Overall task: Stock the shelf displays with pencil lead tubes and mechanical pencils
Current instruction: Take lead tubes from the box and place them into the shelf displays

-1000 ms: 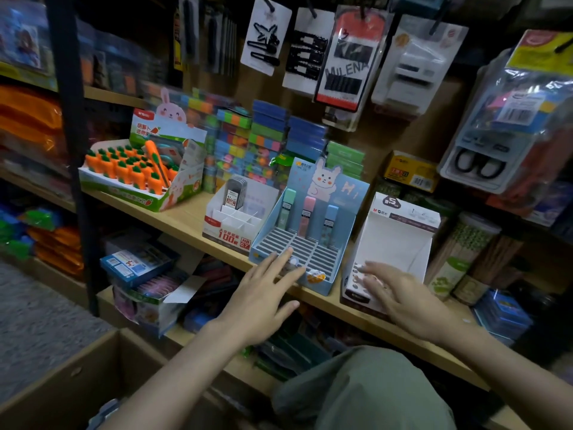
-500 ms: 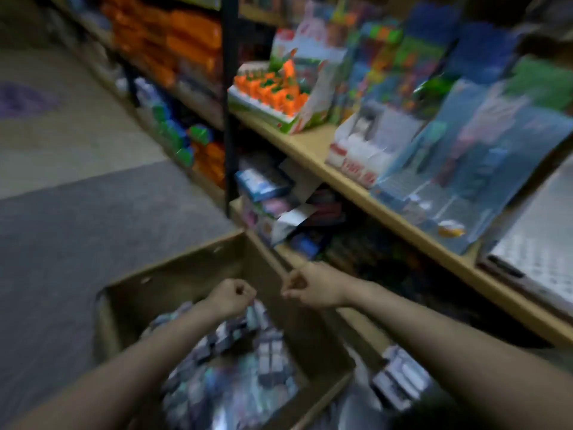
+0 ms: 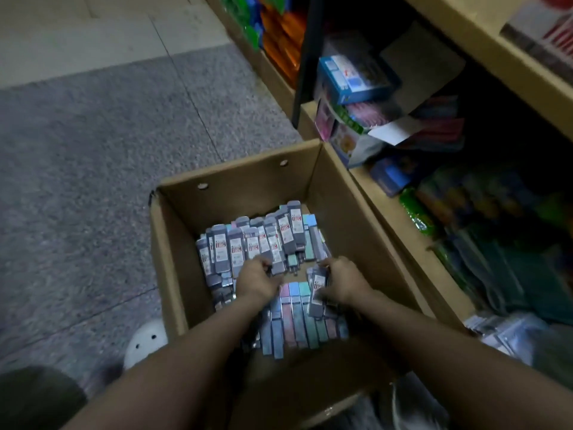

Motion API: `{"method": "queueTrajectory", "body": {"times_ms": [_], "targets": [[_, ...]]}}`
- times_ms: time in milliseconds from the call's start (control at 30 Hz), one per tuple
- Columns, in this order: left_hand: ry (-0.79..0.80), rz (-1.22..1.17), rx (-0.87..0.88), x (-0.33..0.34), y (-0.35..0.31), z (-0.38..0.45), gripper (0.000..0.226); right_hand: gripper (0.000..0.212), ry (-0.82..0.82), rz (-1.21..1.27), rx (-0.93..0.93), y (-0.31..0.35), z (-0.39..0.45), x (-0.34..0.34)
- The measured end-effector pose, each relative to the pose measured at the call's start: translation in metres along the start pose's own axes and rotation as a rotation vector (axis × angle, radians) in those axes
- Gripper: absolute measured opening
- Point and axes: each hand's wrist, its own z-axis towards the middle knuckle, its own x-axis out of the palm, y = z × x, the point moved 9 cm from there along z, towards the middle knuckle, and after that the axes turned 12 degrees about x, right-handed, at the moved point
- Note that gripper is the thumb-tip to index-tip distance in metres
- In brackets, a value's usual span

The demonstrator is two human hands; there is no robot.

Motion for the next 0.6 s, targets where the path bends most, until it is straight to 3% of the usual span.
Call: {"method": "queueTrajectory", "body": {"times_ms": [200,367,467,600], "targets": [[0.019,0.073,0.068,0.014,0.007,0.004,0.031,0.093,-0.058,-0.282,-0.066,0.0,0.017,0.025],[0.121,0.314,0.26,0.036,-0.002,-0.008,0.052,0.094,-0.079,-0.202,-0.076,-0.001,0.023,0.024],[0.163,0.378,0.294,0.048,-0.002,-0.012,0.06,0.084,-0.052,-0.037,-0.044,-0.007,0.02,0.022],[0.138,0.325,0.323,0.045,-0.009,-0.012,0.065,0.049,-0.091,0.095,-0.041,-0.012,0.016,0.013]]}}
